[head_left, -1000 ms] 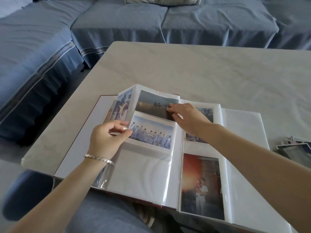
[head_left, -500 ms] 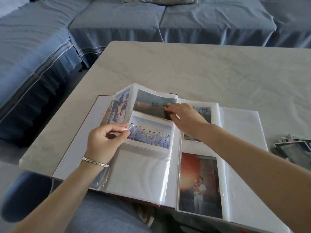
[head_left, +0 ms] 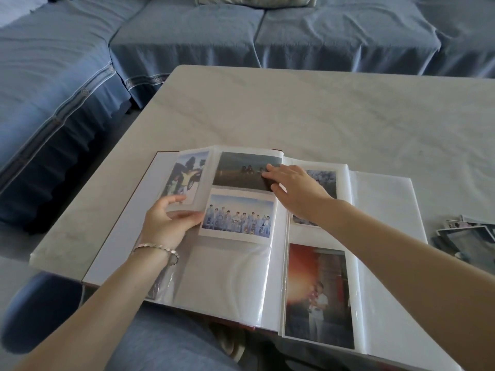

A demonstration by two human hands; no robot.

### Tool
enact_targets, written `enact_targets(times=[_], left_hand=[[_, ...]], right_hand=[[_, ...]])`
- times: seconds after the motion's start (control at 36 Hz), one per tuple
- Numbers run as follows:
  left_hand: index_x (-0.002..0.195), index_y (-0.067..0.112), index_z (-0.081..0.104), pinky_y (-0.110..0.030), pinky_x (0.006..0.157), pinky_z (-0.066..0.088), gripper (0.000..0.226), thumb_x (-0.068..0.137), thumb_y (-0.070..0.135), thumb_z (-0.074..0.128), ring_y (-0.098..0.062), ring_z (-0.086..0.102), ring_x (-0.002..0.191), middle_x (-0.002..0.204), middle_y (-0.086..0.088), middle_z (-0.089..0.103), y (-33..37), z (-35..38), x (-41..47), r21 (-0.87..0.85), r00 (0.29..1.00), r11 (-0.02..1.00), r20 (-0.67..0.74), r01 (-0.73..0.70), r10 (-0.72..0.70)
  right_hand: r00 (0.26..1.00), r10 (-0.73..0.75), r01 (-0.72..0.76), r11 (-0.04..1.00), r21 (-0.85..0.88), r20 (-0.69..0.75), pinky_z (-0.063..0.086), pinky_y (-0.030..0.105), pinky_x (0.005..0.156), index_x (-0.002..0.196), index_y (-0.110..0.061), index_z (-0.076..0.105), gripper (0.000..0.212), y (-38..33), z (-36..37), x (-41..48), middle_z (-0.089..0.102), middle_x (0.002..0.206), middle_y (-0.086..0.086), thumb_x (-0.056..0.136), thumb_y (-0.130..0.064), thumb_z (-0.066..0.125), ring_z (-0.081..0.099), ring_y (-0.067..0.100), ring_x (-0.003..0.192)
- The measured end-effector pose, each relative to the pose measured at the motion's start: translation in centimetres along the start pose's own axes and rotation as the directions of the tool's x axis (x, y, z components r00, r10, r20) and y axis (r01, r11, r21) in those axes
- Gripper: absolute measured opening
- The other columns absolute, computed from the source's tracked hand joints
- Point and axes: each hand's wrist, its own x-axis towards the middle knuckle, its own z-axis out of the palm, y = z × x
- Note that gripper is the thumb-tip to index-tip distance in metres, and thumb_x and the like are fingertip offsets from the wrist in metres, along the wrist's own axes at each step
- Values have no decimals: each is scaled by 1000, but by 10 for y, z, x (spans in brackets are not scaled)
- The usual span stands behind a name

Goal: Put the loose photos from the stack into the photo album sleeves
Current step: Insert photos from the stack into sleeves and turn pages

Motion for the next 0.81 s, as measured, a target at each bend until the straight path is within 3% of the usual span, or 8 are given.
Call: enact_targets(times=[0.08, 0.17, 0.25, 0.33, 0.42, 0.53, 0.61, 0.81], left_hand=[[117, 9, 57, -27, 74, 46, 45, 76, -1, 72, -21, 62, 85, 94, -5, 65, 3, 8, -8, 237, 956, 927, 38, -290, 289], [111, -3, 62, -39, 96, 44, 32, 80, -6, 65, -25, 52, 116, 123, -18, 58, 9, 19, -17, 366, 703, 605, 269, -707, 658], [131, 16, 52, -30, 112, 23, 37, 94, 19, 51, -8, 22, 137, 147, 6, 29, 6, 29, -21, 290, 554, 492, 613, -821, 563], [142, 40, 12, -14, 110, -12, 49, 95, 48, 20, 4, -12, 137, 146, 24, -8, -6, 35, -20, 425, 608, 455, 681, -782, 408], [140, 43, -4, -18, 110, -10, 64, 80, 64, 1, 3, -14, 137, 146, 24, -14, -11, 34, -17, 553, 740, 508, 591, -661, 321], [149, 30, 12, -31, 115, 3, 60, 93, 54, 16, -5, 2, 143, 156, 13, 2, -4, 38, -15, 659, 839, 533, 497, -531, 221], [139, 18, 38, -36, 115, 11, 47, 97, 37, 33, -16, 26, 139, 151, -1, 31, 13, 50, -23, 712, 865, 493, 420, -501, 273], [117, 11, 63, -35, 105, 35, 32, 86, 17, 63, -25, 48, 126, 142, -6, 45, 43, 95, -75, 416, 608, 448, 610, -791, 508]], right_hand=[[1000, -5, 5, 1000, -6, 0, 16, 29, 111, 141, -22, 40, 42, 1, 0, 0, 30, 151, -8, 100, -20, 35, 21, 16, 138], [1000, 2, -2, 1000, -5, 2, 17, 29, 111, 142, -24, 38, 42, 1, 1, 0, 28, 152, -10, 100, -21, 34, 20, 14, 138], [1000, 3, -3, 1000, -2, 9, 17, 29, 111, 142, -25, 37, 43, 0, 1, -1, 27, 152, -10, 100, -20, 34, 18, 13, 139], [1000, 4, -4, 1000, 11, 30, 15, 28, 111, 144, -26, 34, 44, -1, -1, -2, 23, 153, -12, 100, -21, 33, 14, 10, 141], [998, 6, -8, 1000, 27, 59, 14, 24, 109, 144, -25, 33, 44, -3, -5, -9, 19, 154, -13, 101, -25, 34, 15, 7, 141], [998, 30, -34, 996, 87, 51, 23, 27, 108, 133, -22, 50, 35, 1, -13, -31, 34, 149, -9, 99, -25, 40, 40, 13, 129], [1000, 8, -6, 995, 102, -18, 17, 6, 101, 117, -13, 62, 27, 14, -21, -59, 51, 137, -2, 97, -17, 44, 36, 11, 132], [976, 175, -171, 984, 43, -131, 22, 9, 98, 113, -19, 67, 24, 63, -47, -146, 57, 129, -7, 91, -18, 57, 48, 9, 122]])
